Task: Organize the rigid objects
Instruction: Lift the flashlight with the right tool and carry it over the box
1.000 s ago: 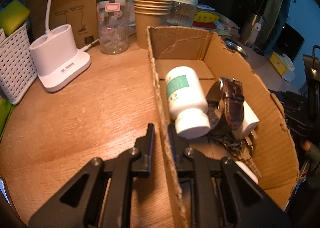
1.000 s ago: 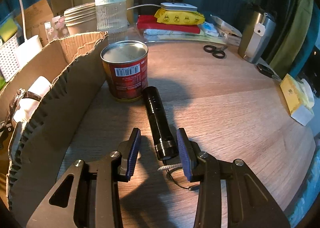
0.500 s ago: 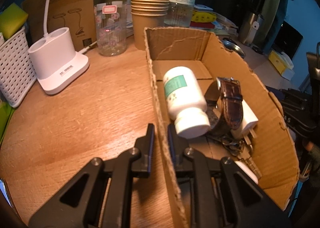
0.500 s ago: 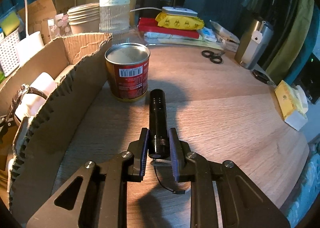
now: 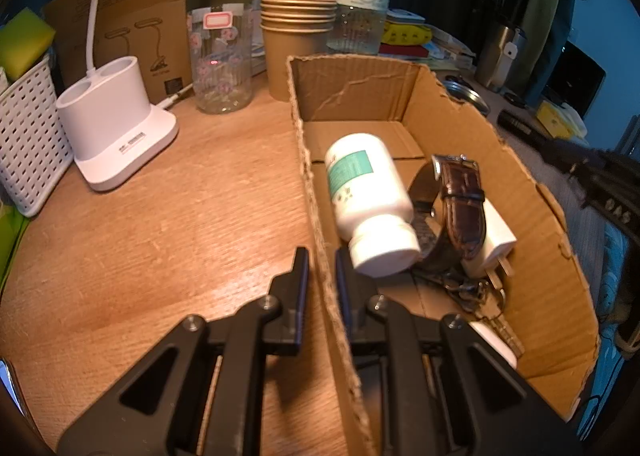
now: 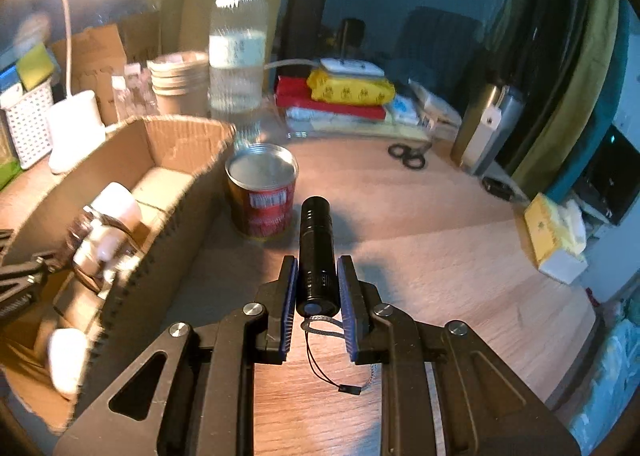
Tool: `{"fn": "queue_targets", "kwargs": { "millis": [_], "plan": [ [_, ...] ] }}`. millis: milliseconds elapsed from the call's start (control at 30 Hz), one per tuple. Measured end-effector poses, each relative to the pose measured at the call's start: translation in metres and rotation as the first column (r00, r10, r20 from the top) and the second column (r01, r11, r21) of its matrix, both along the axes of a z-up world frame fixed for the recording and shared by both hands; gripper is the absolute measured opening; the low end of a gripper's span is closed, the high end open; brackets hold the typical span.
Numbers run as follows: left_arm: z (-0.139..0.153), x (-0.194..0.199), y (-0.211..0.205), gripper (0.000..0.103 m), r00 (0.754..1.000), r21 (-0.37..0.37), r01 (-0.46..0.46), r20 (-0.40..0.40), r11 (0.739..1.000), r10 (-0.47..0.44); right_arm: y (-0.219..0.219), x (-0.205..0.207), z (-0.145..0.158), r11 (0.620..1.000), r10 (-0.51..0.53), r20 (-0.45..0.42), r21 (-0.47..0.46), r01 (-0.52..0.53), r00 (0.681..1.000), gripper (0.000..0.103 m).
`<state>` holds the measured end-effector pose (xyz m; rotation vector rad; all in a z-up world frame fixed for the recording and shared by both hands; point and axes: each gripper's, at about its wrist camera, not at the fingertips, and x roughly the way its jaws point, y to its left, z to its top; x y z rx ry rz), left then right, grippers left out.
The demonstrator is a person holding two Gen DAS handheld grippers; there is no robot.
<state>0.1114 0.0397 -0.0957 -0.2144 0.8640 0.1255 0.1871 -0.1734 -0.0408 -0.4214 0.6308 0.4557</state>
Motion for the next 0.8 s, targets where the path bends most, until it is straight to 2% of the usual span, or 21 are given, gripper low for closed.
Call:
{"fn": "queue_targets", "kwargs": {
  "millis": [400, 600, 800],
  "plan": [
    [0.000, 0.001, 0.000, 0.015, 1.000, 0.003, 0.000, 0.001, 1.000, 0.000, 0.026, -0.038, 0.056, 0.994, 0.105, 0.126, 0.018, -0.108, 0.986, 0.021],
    [0.000, 0.000, 0.000, 0.015, 1.000, 0.002, 0.000, 0.001, 1.000, 0.000, 0.048, -0.052, 0.075, 0.984, 0.168, 0.157, 0.039, -0.176, 0.973, 0.021],
    [0.000, 0.000, -0.001, 0.015, 1.000, 0.003, -0.001, 0.002, 1.000, 0.001, 0.072, -0.058, 0.081, 0.969, 0.231, 0.158, 0.057, -0.242, 0.960, 0.021]
  ]
}}
